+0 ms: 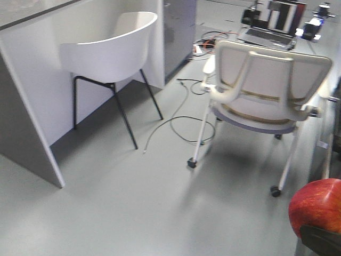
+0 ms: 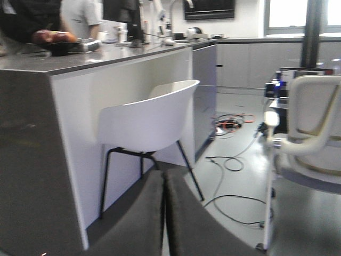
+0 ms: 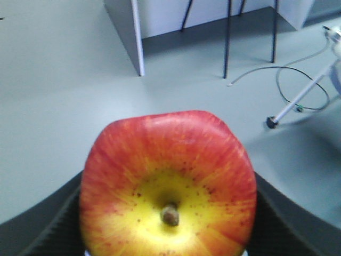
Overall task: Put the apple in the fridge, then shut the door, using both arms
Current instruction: 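Drive away from the counter holding the apple in the right gripper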
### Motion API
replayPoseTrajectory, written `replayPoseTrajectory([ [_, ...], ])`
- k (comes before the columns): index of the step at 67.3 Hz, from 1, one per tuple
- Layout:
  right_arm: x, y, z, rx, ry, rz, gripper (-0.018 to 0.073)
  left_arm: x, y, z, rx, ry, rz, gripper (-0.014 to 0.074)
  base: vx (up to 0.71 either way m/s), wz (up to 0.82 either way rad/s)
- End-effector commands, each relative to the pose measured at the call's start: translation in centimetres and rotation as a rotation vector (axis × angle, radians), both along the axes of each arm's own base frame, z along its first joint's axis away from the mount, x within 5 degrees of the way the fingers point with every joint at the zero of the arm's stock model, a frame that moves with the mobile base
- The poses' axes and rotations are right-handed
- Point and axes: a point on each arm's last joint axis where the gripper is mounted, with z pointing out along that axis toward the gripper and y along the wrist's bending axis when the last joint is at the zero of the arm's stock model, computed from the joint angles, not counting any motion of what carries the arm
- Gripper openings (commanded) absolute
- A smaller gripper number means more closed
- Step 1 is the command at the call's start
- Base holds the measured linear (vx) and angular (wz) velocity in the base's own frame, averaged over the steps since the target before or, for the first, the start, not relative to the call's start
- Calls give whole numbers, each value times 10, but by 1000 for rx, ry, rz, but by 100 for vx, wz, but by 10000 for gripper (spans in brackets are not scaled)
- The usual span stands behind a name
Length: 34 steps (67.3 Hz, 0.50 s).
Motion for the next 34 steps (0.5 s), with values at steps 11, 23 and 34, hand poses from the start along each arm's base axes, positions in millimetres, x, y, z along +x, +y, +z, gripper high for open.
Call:
replayPoseTrajectory([
  [11, 3, 1, 13, 49, -77, -8, 150, 1, -1, -3, -8, -44, -8, -6, -8, 46],
  [23, 3, 1, 13, 49, -77, -8, 150, 1, -1, -3, -8, -44, -8, -6, -5, 42],
  [34, 3, 1, 13, 49, -77, -8, 150, 1, -1, -3, -8, -44, -8, -6, -2, 42],
])
